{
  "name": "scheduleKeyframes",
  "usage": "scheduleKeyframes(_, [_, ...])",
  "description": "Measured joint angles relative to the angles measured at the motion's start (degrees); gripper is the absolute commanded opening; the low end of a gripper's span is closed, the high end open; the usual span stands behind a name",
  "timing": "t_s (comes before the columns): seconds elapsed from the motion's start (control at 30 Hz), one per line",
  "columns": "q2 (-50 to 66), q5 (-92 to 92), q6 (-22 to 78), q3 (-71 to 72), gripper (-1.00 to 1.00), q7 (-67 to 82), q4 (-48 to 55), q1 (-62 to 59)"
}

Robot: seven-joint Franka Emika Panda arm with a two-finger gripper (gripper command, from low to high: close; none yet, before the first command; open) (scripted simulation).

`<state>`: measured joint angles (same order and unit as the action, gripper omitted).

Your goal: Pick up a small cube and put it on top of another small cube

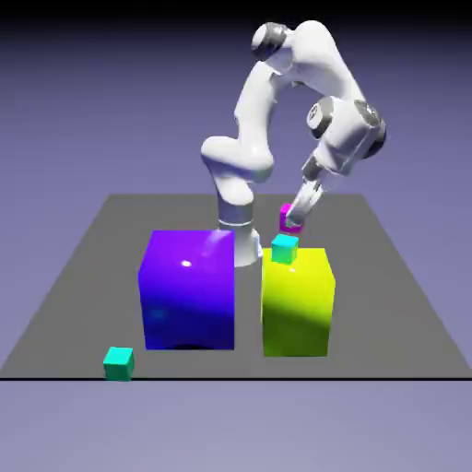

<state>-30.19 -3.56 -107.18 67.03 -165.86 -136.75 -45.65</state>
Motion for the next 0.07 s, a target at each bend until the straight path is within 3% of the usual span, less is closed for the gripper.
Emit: scheduleKeyframes(0.07, [0.0, -0.08, 0.06, 0.0, 1.0, 0.02, 0.0, 0.0])
